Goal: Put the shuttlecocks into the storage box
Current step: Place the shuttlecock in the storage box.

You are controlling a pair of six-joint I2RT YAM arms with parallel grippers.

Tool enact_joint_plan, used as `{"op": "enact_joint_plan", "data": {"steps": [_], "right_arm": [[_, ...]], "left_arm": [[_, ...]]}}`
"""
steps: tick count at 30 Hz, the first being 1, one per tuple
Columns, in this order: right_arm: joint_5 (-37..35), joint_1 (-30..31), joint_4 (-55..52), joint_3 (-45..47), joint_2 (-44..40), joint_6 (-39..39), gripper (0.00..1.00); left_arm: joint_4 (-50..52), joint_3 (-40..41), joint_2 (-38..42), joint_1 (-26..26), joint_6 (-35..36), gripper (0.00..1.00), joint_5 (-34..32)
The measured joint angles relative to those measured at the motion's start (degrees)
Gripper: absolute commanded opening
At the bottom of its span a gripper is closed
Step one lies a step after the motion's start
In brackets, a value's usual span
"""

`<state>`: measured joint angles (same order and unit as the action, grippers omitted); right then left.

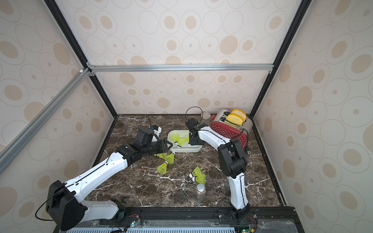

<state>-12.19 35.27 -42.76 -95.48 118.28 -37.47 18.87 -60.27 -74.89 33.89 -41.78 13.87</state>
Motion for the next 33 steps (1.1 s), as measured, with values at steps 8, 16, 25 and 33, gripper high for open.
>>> {"op": "enact_joint_plan", "data": {"steps": [8, 16, 25, 33], "right_arm": [[-0.8, 0.0, -1.0, -1.2, 0.0, 0.0, 0.43], [-2.3, 0.0, -1.9, -1.7, 0.0, 0.2, 0.45], [-3.3, 0.0, -2.5, -2.2, -2.0, 0.4, 0.47], [-3.7, 0.0, -3.1, -2.9, -3.6, 0.9, 0.48]], "left_arm": [[0.0, 0.0, 0.0, 0.0, 0.0, 0.5, 0.1], [0.0, 0.0, 0.3, 0.0, 0.0, 0.5, 0.2], [0.0, 0.2, 1.3, 0.0, 0.0, 0.5, 0.2], [0.0, 0.6, 1.3, 0.2, 0.0, 0.5, 0.3]]}}
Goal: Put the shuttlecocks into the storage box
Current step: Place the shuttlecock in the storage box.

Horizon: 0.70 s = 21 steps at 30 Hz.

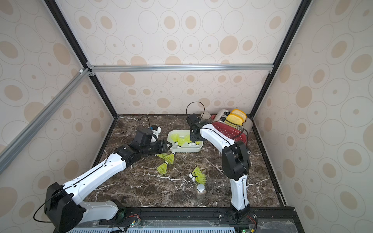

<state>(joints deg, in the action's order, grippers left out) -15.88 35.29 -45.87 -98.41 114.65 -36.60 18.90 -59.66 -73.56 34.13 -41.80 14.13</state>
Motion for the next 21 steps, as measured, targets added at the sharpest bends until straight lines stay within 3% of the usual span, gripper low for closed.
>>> {"op": "enact_joint_plan", "data": {"steps": [13, 21], "right_arm": [[-2.3, 2.2, 0.0, 0.0, -4.4, 4.6, 0.47], [-1.9, 6.3, 1.0, 6.3, -13.9, 8.5, 0.48]], "left_arm": [[0.0, 0.6, 1.2, 0.1, -0.4, 0.5, 0.1], [2.4, 0.6, 3.5, 0.2, -0.1, 0.5, 1.8]]}}
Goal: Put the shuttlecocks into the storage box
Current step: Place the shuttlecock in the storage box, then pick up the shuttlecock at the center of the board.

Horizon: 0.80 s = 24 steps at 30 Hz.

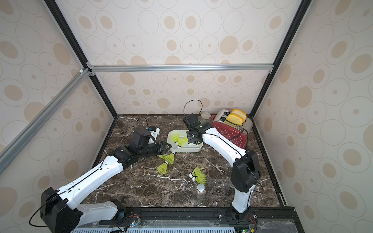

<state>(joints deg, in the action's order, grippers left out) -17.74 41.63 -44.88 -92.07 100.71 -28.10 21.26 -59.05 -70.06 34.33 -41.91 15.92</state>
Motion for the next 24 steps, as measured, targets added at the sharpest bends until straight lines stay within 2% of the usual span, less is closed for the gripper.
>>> {"op": "enact_joint_plan", "data": {"steps": [9, 19, 24], "right_arm": [[1.8, 4.3, -0.1, 10.8, -10.4, 0.1, 0.48], [5.5, 7.3, -1.1, 20.8, -18.3, 0.1, 0.5], [6.7, 7.3, -1.7, 23.4, -22.6, 0.3, 0.52]], "left_arm": [[6.4, 3.3, 6.1, 0.7, 0.7, 0.49, 1.8], [10.3, 10.0, 8.9, 1.0, -8.7, 0.48, 2.3], [15.1, 8.8, 7.6, 1.3, -6.6, 0.48, 2.0]]}}
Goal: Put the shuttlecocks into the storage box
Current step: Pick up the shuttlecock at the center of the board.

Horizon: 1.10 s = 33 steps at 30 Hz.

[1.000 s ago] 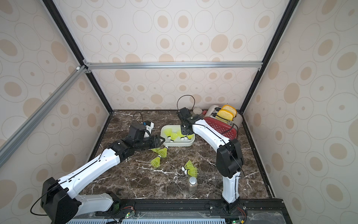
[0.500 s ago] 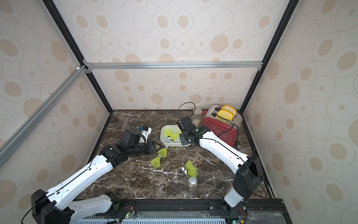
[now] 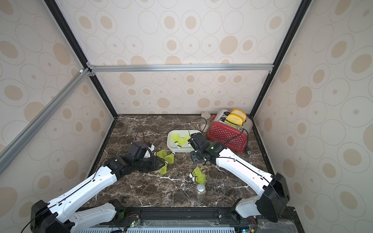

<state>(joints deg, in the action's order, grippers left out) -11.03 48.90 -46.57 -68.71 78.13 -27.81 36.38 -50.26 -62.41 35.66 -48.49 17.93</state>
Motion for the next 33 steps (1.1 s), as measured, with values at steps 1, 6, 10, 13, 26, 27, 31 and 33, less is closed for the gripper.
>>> {"op": "enact_joint_plan", "data": {"steps": [1, 6, 10, 13, 26, 27, 31, 33], "right_arm": [[0.3, 0.0, -0.2, 0.3, -0.8, 0.2, 0.52], [0.9, 0.0, -1.2, 1.7, -3.8, 0.9, 0.53], [1.0, 0.0, -2.1, 3.1, -6.7, 1.3, 0.54], [0.8, 0.0, -2.4, 4.0, -8.7, 1.5, 0.55], [6.3, -5.2, -3.7, 6.6, -13.4, 3.3, 0.59], [8.0, -6.8, -3.7, 7.2, -14.1, 3.2, 0.59], [14.6, -11.9, -4.9, 8.8, -17.4, 3.3, 0.59], [17.9, -13.7, -5.4, 9.4, -19.3, 3.3, 0.59]], "left_arm": [[1.4, -0.6, -0.9, 0.0, 1.0, 0.49, -0.3], [6.7, -3.4, -4.4, 0.1, 4.1, 0.5, -3.1], [13.0, -11.0, -8.7, 0.1, 7.0, 0.54, -8.3], [16.6, -19.7, -13.6, 0.0, 10.6, 0.55, -12.0], [11.5, -21.2, -19.4, 6.1, 26.5, 0.6, -6.1], [10.2, -19.8, -19.4, 7.6, 27.1, 0.59, -5.8], [5.9, -16.9, -22.0, 12.3, 29.6, 0.59, -5.5], [3.1, -16.3, -24.0, 14.2, 31.1, 0.58, -5.6]]}}
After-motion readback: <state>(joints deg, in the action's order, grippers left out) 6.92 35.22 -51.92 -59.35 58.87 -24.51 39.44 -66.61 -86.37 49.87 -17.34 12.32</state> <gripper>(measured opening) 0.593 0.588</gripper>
